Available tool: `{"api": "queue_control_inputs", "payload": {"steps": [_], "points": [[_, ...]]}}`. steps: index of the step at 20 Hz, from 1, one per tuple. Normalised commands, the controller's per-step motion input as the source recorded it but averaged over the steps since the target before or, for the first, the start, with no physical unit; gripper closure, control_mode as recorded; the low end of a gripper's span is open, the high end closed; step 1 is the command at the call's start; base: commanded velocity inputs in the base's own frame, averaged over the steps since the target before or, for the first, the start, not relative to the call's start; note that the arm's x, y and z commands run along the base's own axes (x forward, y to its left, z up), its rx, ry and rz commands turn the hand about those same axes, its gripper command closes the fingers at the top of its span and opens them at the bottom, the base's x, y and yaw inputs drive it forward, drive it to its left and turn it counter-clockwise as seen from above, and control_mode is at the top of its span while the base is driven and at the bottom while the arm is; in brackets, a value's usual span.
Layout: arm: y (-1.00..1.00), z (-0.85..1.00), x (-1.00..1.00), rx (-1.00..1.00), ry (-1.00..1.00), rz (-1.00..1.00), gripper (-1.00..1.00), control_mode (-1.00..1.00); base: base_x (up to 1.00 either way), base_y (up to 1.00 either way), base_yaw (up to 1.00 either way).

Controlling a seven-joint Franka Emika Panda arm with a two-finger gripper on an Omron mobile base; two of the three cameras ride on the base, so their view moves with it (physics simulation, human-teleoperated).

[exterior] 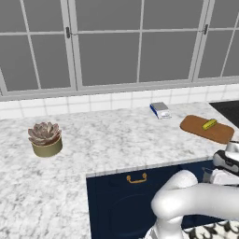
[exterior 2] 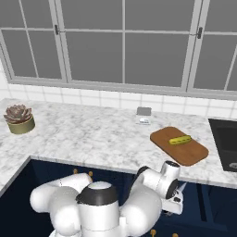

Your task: Place the appropriate cutting tool for cutting the cucumber skin on the cutting board.

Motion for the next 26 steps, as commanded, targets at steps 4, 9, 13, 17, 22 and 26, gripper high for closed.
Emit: {"api": "queue_control_inputs", "payload": {"steps": [4,9,13,17,22,26], "points": [[0.00,-0.11,-0.78,0.00,0.00,0.00,-1.00,-1.00,0.00,0.00,0.00],[0.01,0.00,-0.99,0.00,0.00,-0.01,-1.00,-1.00,0.00,0.00,0.00],[0.05,0.03,-1.00,0.00,0.00,0.00,-1.00,-1.00,0.00,0.00,0.00],[0.07,0.22,-0.95,0.00,0.00,0.00,-1.00,-1.00,0.00,0.00,0.00],[0.00,0.53,0.30,-0.13,0.00,-0.06,-1.00,-1.00,0.00,0.00,0.00],[0.00,0.42,0.99,-0.15,0.00,-0.08,-1.00,-1.00,0.00,0.00,0.00]]}}
